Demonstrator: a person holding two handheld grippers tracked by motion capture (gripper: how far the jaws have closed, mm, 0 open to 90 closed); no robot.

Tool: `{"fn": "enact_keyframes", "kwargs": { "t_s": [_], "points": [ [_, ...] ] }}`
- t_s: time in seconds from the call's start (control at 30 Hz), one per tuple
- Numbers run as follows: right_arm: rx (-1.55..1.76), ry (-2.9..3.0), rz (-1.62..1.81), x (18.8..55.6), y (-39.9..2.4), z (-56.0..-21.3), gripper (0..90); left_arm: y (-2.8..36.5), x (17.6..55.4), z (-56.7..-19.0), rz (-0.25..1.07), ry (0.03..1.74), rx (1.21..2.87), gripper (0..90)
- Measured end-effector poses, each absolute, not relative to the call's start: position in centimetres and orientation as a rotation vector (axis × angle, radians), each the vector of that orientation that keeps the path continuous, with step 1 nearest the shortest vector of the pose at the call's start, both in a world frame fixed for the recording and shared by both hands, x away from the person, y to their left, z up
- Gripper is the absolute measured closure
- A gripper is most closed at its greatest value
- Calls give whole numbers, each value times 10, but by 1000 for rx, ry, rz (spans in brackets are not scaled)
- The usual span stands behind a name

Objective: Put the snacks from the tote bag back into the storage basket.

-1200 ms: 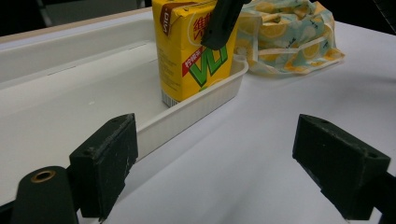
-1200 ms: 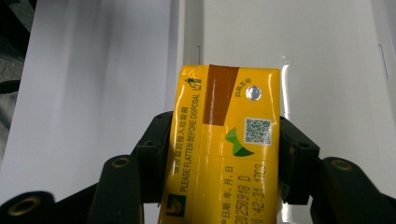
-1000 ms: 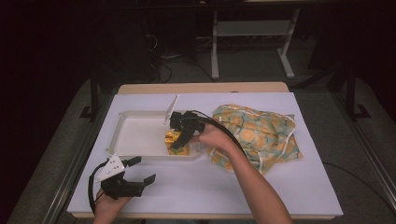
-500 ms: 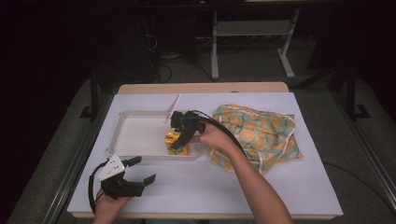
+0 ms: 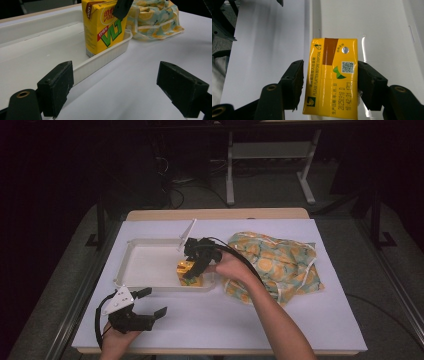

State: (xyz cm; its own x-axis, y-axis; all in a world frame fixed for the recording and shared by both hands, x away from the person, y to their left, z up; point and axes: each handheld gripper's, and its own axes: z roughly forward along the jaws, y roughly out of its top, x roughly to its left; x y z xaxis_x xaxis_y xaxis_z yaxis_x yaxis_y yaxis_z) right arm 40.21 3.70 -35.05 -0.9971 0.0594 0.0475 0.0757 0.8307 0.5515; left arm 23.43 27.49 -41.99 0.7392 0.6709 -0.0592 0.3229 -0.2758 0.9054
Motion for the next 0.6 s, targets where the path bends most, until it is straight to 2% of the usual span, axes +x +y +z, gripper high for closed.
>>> {"fn": "enact_keyframes", "kwargs": {
  "t_s": [0.6],
  "points": [
    [-145,-2985,-971,398,23,-334,403,275,235,-420,412,765,1881,140]
  ]
}}
